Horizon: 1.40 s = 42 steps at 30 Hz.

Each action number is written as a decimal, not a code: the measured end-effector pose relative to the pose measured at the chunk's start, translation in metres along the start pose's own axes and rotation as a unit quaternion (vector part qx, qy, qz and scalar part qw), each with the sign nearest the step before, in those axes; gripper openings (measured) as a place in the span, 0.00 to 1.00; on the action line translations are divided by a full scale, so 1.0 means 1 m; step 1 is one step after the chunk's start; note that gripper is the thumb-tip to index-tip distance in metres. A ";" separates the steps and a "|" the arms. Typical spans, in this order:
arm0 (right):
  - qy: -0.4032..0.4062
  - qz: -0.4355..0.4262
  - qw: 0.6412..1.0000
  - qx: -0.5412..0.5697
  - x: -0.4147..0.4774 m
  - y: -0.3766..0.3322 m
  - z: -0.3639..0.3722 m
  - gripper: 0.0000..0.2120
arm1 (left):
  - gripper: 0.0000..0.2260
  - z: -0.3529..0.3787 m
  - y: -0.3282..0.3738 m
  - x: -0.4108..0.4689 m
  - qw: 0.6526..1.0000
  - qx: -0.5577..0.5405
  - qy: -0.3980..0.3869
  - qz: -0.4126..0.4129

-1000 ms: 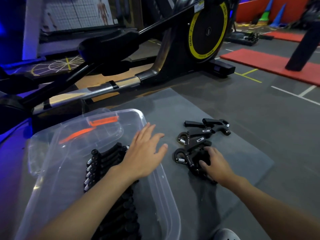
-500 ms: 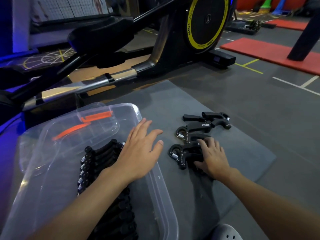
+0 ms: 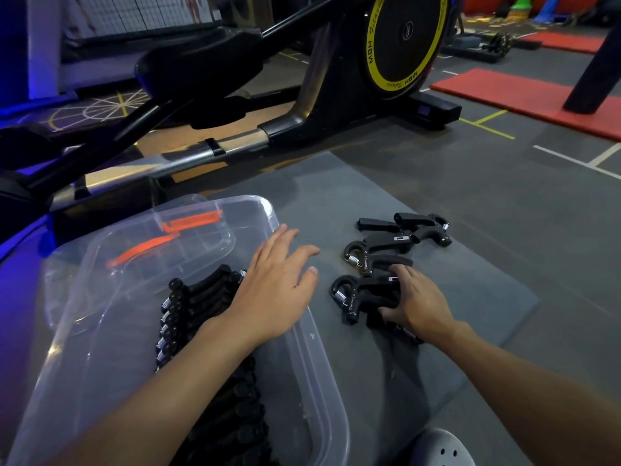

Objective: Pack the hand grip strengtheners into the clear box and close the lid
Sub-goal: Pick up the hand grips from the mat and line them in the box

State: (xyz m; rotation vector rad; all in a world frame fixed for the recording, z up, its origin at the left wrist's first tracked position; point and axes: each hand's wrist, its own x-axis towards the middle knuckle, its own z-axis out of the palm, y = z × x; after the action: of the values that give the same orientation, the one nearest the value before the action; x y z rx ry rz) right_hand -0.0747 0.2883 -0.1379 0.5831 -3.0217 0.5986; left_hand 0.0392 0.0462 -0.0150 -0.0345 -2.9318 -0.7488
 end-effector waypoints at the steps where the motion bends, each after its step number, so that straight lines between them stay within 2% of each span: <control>1: 0.017 0.003 1.000 0.017 -0.002 -0.003 -0.003 0.33 | 0.17 0.000 0.000 0.000 1.000 0.000 -0.001 0.000; 4: 0.064 0.036 0.994 0.083 -0.005 -0.013 -0.015 0.26 | 0.17 0.000 0.000 0.001 1.000 0.011 -0.002 0.002; 9: 0.132 0.099 0.965 0.206 0.000 -0.048 -0.039 0.25 | 0.18 -0.002 0.001 0.001 1.000 0.004 0.016 -0.004; 14: 0.153 0.122 0.933 0.304 0.007 -0.102 -0.065 0.27 | 0.19 -0.011 0.000 0.000 0.985 -0.095 0.143 -0.002; 19: 0.146 0.088 0.915 0.367 0.001 -0.149 -0.087 0.26 | 0.18 -0.038 0.005 -0.001 0.952 -0.193 0.237 0.018; 23: 0.136 0.060 0.904 0.402 -0.006 -0.175 -0.091 0.25 | 0.12 -0.060 0.006 -0.004 0.930 -0.214 0.295 0.038; 26: 0.102 0.047 0.887 0.447 -0.009 -0.191 -0.092 0.24 | 0.11 -0.072 0.001 -0.008 0.923 -0.196 0.327 0.062; 29: 0.081 0.030 0.857 0.508 -0.010 -0.204 -0.092 0.14 | 0.11 -0.082 -0.010 -0.009 0.911 -0.196 0.358 0.057; 31: 0.063 0.003 0.863 0.501 -0.010 -0.208 -0.092 0.10 | 0.12 -0.090 -0.020 -0.009 0.902 -0.213 0.374 0.034; 34: -0.018 -0.047 0.902 0.428 -0.014 -0.211 -0.083 0.18 | 0.13 -0.099 -0.040 -0.009 0.905 -0.216 0.367 0.006; 38: -0.107 -0.110 0.937 0.313 -0.020 -0.211 -0.058 0.27 | 0.13 -0.092 -0.065 -0.012 0.921 -0.227 0.316 -0.037; 42: -0.127 -0.111 0.940 0.297 -0.018 -0.209 -0.052 0.29 | 0.12 -0.060 -0.087 -0.007 0.941 -0.228 0.237 -0.080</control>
State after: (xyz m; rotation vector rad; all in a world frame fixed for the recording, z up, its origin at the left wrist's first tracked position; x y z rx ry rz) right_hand 0.0143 0.1349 -0.0139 1.0712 -2.8936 1.5409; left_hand 0.0477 -0.0594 -0.0049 0.3042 -2.2760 -1.2460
